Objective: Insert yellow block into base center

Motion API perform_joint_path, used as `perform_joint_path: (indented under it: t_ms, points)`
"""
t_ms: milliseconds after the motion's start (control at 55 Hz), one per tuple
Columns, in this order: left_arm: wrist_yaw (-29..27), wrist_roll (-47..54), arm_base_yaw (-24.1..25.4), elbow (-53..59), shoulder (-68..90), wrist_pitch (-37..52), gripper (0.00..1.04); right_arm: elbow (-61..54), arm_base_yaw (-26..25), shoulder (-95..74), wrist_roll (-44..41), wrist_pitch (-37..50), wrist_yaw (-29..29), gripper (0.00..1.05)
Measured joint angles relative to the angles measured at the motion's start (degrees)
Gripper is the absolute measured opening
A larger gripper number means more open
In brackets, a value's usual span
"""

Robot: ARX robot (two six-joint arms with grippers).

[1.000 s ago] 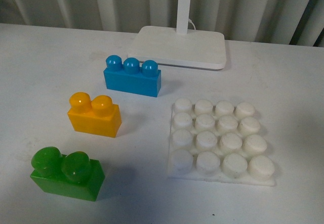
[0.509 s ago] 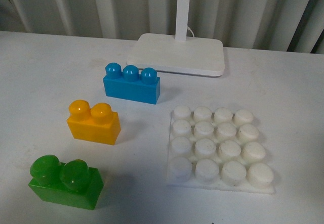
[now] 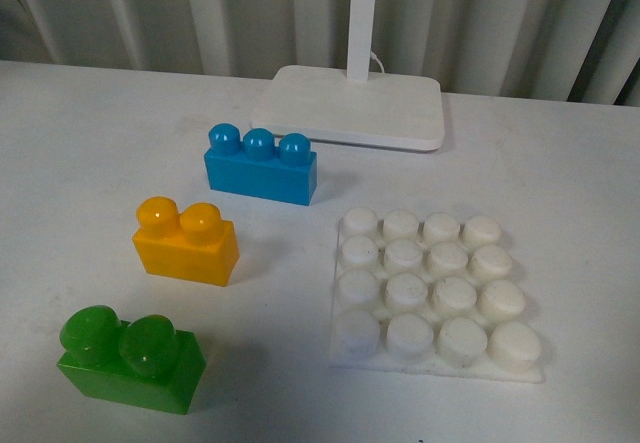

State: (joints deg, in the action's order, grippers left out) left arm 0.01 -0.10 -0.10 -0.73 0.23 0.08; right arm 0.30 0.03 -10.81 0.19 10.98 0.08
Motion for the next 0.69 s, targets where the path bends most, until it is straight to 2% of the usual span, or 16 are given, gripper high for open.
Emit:
perform_joint_path:
  t_ms: [55, 145, 364, 418, 545, 691]
  points:
    - [-0.02, 0.0, 0.0, 0.0, 0.0, 0.0, 0.98, 0.02, 0.0, 1.77, 0.0, -1.81, 0.0, 0.01]
    - [-0.04, 0.0, 0.0, 0.0, 0.0, 0.0, 0.98, 0.04, 0.0, 8.31, 0.0, -10.25, -0.13, 0.01]
    - [-0.02, 0.0, 0.0, 0.0, 0.0, 0.0, 0.98, 0.07, 0.0, 10.56, -0.04, -10.88, -0.13, 0.01]
    - [-0.02, 0.0, 0.0, 0.0, 0.0, 0.0, 0.98, 0.07, 0.0, 10.58, -0.11, -10.88, -0.13, 0.1]
    - [0.0, 0.0, 0.0, 0.0, 0.0, 0.0, 0.98, 0.07, 0.0, 10.58, -0.11, -10.88, -0.13, 0.44]
    - [-0.02, 0.0, 0.0, 0.0, 0.0, 0.0, 0.98, 0.07, 0.0, 10.58, -0.11, -10.88, -0.13, 0.69]
